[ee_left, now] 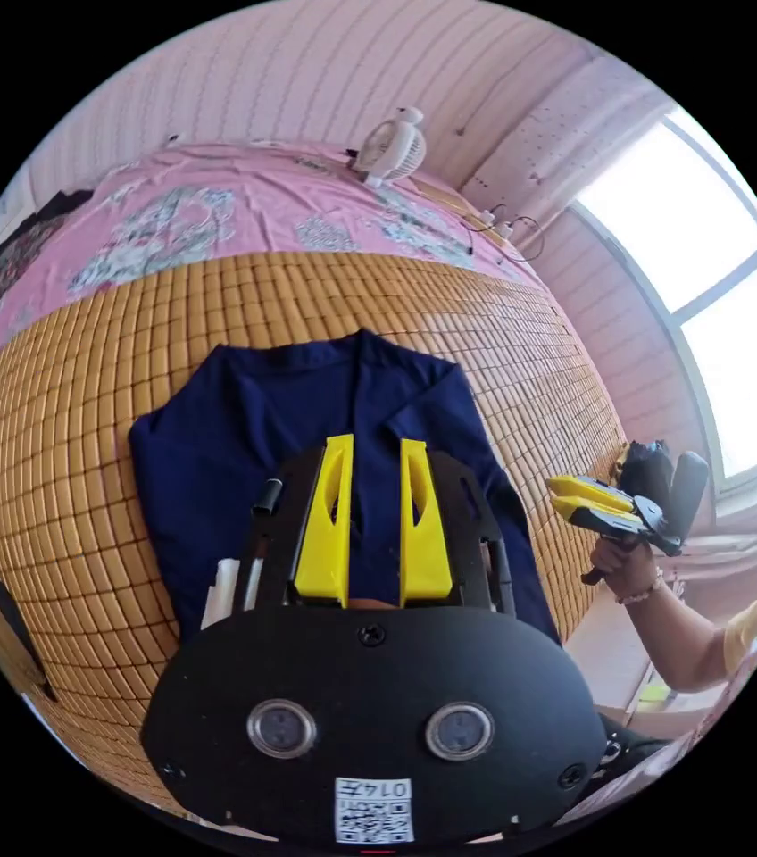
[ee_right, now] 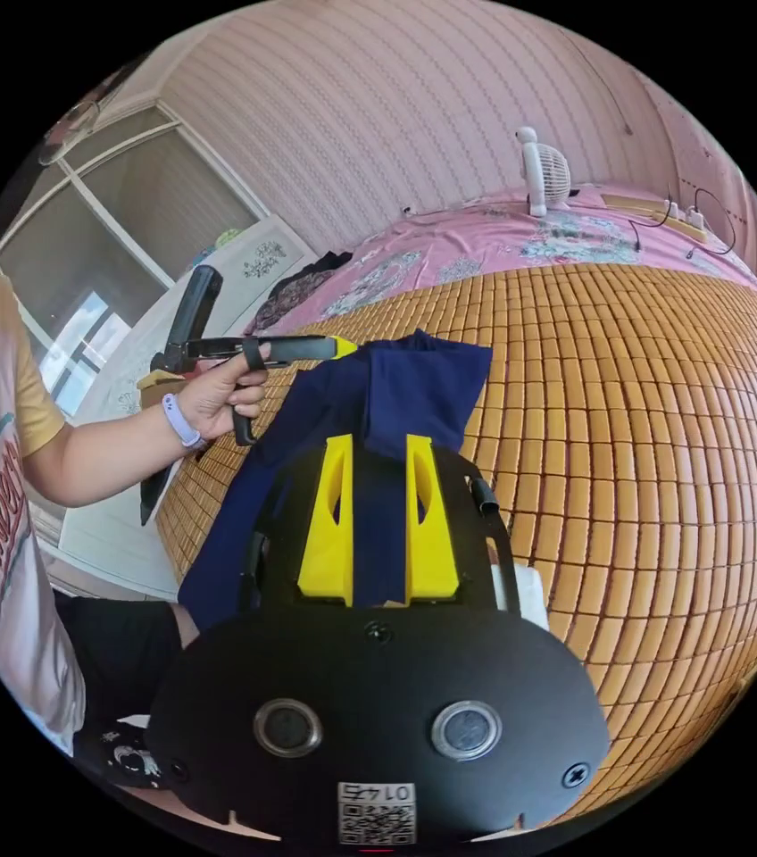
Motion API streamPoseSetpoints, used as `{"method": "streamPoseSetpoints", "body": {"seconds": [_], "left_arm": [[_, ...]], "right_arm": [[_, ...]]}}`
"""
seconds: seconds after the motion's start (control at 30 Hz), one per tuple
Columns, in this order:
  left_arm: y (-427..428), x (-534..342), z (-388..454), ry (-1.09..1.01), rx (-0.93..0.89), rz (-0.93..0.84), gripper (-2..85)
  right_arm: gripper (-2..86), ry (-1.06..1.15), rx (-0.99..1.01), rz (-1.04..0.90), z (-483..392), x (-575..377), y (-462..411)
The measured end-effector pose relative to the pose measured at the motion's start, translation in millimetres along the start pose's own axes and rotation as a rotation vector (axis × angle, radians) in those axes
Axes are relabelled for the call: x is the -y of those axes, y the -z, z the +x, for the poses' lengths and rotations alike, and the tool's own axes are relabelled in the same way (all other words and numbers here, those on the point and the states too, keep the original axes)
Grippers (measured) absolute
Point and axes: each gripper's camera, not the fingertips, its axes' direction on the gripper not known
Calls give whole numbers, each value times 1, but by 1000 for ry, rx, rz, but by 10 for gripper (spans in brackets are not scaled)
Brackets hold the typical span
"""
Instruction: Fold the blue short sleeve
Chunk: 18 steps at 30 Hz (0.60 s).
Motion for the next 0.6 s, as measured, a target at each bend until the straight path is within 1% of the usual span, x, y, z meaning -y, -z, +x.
{"method": "streamPoseSetpoints", "body": {"seconds": [0.03, 0.1, 0.17, 0.3, 0.4, 0.47, 0.5, 0.57, 0.6], "left_arm": [[11, -13, -26, 59, -19, -2, 87], [31, -29, -57, 104, 19, 30, 87], [54, -42, -92, 161, 103, 60, 88], [70, -44, -132, 206, 148, 70, 97], [69, -37, -148, 194, 157, 66, 111], [61, -30, -155, 204, 123, 41, 125], [59, -28, -157, 215, 99, 27, 126], [53, -18, -157, 204, 21, -46, 117], [53, -17, -156, 196, 29, -58, 106]], "right_arm": [[87, -24, -27, -32, 2, 3, -7], [88, -40, -66, -54, 4, 11, -15], [91, -57, -121, -48, 8, 23, -25], [100, -141, -191, -30, 31, 63, -53], [101, -207, -189, -70, 46, 89, -75], [93, -225, -177, -104, 46, 99, -87], [77, -247, -203, -116, 45, 103, -91], [44, -253, -247, -118, 41, 109, -93], [28, -233, -263, -121, 37, 112, -93]]}}
